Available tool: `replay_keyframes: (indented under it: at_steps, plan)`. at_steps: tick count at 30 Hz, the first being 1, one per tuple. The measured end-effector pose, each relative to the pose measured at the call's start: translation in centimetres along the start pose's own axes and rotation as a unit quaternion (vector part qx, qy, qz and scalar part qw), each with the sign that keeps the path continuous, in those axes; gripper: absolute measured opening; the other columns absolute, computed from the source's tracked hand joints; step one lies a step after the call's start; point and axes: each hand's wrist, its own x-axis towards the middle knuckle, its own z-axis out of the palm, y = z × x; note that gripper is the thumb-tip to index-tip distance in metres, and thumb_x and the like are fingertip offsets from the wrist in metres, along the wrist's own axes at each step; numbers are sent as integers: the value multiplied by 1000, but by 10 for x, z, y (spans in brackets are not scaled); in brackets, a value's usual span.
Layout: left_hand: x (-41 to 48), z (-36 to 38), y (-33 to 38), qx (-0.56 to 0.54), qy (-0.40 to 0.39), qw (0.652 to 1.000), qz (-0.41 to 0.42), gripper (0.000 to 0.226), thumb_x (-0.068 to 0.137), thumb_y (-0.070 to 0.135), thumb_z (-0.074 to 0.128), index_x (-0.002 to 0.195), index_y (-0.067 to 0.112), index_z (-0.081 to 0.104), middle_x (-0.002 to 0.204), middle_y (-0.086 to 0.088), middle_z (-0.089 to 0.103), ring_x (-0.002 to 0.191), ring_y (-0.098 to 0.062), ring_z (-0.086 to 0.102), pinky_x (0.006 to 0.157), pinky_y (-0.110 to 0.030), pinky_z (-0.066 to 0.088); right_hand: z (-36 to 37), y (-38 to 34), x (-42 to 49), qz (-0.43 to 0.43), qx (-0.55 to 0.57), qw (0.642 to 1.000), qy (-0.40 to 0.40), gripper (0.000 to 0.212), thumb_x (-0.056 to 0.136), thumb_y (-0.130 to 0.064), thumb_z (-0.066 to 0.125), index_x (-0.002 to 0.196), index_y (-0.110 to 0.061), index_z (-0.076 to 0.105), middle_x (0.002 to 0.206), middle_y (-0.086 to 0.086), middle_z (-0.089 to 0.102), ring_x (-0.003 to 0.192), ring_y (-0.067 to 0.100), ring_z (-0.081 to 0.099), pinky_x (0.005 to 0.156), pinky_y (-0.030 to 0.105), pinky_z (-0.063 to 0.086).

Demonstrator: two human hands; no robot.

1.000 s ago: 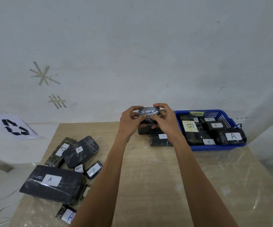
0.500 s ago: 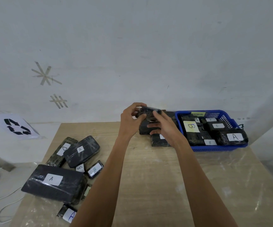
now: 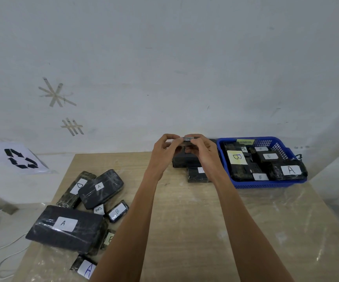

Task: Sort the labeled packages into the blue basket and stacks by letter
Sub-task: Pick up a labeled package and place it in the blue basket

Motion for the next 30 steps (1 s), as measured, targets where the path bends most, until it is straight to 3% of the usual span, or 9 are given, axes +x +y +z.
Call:
replay_keyframes:
  at_steps: [12, 22, 28, 30]
  plan:
    - [-3, 1, 2, -26, 7, 1000, -11, 10, 93, 13, 68, 100, 7, 67, 93, -10, 77, 96, -26, 74, 100, -40, 55, 4, -2, 0, -12, -47, 999, 6, 21, 96, -5, 57, 96, -11, 77, 100, 6, 75, 93, 17, 69, 85, 31, 59]
    - [3, -3, 1, 10, 2, 1000, -14, 15, 91, 14, 71, 104, 12, 64, 95, -15, 77, 101, -34, 71, 101, -50, 53, 2, 3, 1, -16, -57, 998, -8, 21, 97, -4, 56, 98, -9, 76, 102, 4, 75, 99, 18, 70, 86, 32, 59]
    - [7, -7, 2, 44, 21, 999, -3, 25, 84, 19, 79, 104, 13, 64, 96, -18, 75, 99, -44, 67, 96, -56, 54, -3, 3, 5, -2, -94, 995, -46, 28, 98, -5, 52, 105, -18, 76, 120, 8, 63, 97, 34, 65, 64, 35, 57]
    - [8, -8, 2, 67, 38, 997, 3, 29, 81, 22, 83, 103, 14, 64, 99, -15, 74, 91, -35, 68, 86, -42, 58, -7, 1, 8, -16, -142, 988, -63, 33, 92, -1, 56, 114, -19, 73, 121, 3, 58, 91, 31, 64, 62, 31, 56]
